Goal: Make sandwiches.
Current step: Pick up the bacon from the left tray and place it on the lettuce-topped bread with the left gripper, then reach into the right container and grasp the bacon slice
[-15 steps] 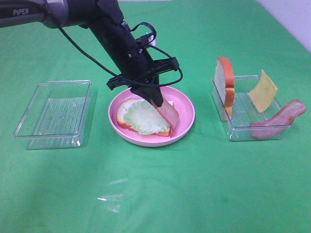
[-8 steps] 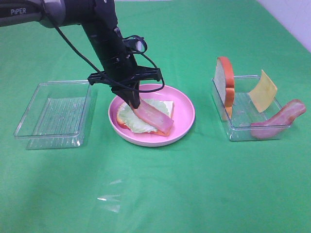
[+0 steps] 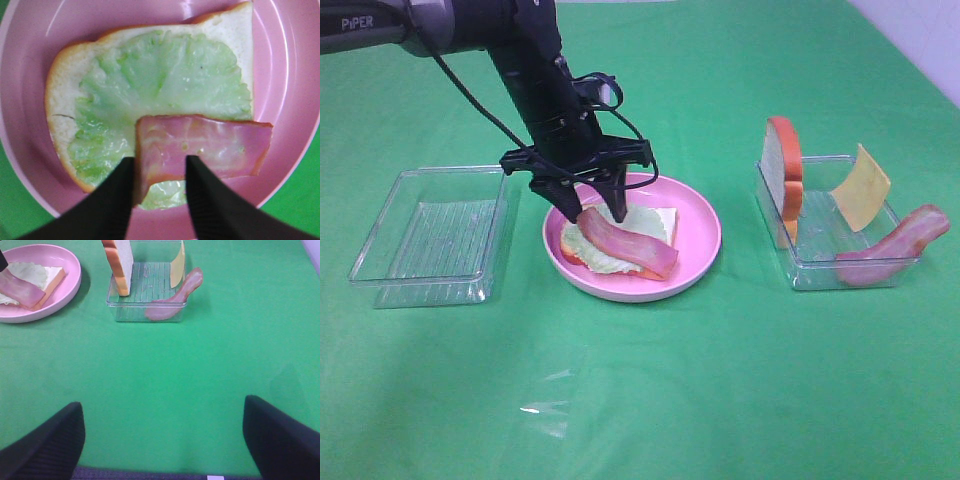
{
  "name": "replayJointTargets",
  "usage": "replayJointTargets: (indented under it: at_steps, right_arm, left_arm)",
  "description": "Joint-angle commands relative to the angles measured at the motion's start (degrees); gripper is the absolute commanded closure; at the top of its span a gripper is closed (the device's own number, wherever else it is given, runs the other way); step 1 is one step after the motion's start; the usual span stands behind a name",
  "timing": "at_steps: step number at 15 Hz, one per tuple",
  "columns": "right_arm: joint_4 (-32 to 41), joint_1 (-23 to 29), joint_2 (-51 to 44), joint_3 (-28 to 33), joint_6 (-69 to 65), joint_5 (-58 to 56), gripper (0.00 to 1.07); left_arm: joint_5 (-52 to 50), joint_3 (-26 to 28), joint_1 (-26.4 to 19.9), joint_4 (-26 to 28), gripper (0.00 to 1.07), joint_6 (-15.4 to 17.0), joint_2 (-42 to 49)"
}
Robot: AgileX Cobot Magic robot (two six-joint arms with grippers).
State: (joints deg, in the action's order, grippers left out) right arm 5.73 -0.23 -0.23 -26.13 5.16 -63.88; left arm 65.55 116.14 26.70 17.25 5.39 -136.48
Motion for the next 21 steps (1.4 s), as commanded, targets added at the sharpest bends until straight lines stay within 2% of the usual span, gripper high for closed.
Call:
replayJointTargets:
  at_steps: [1, 5, 6, 8, 12, 14, 16, 17, 18, 19, 21]
  right_arm:
    - [0.1, -0.3, -1.4, 0.1, -0.2, 0.6, 0.23]
    - [0.1, -0.3, -1.4, 0.1, -0.2, 0.6, 0.23]
    - [0.1, -0.3, -1.4, 0.1, -0.2, 0.6, 0.23]
    - [0.1, -0.3, -1.4, 0.1, -0.2, 0.6, 0.23]
    - [0.1, -0.3, -1.4, 0.1, -0.2, 0.6, 0.23]
    - [0.1, -0.3, -1.4, 0.1, -0.2, 0.6, 0.23]
    - [0.2, -0.3, -1.4, 0.1, -0.2, 0.6, 0.23]
    - [0.2, -0.3, -1.4, 0.1, -0.2, 0.6, 0.23]
    - [0.3, -0.3, -1.4, 0.1, -0.2, 0.6, 0.23]
    - [0.2, -0.3, -1.4, 0.1, -0.2, 0.6, 0.23]
    - [0.2, -0.3, -1.4, 0.1, -0.2, 0.6, 0.23]
  left_arm:
    - [0.2, 1.0, 0.1, 0.3, 0.06, 0.3, 0.3]
    - [4.4, 7.4, 0.1, -0.2, 0.06, 0.3, 0.6]
    - [7.8, 11.4, 0.1, -1.3, 0.06, 0.3, 0.6]
    - [10.0, 15.0, 0.1, -4.4, 0.06, 0.3, 1.5]
    - [10.0, 12.6, -1.4, -8.7, 0.06, 0.3, 8.9]
    - [10.0, 6.4, -3.2, -11.3, 0.06, 0.3, 15.0]
    - [10.0, -2.8, -5.5, -15.2, 0.06, 0.3, 22.1]
    - [10.0, -5.1, -6.1, -16.0, 0.06, 0.3, 24.2]
    - [10.0, -11.5, -8.4, -18.5, 0.06, 0.3, 28.4]
    - [9.9, -21.7, -12.4, -21.1, 0.06, 0.1, 36.1]
    - [9.9, -31.6, -17.0, -21.3, 0.06, 0.2, 42.8]
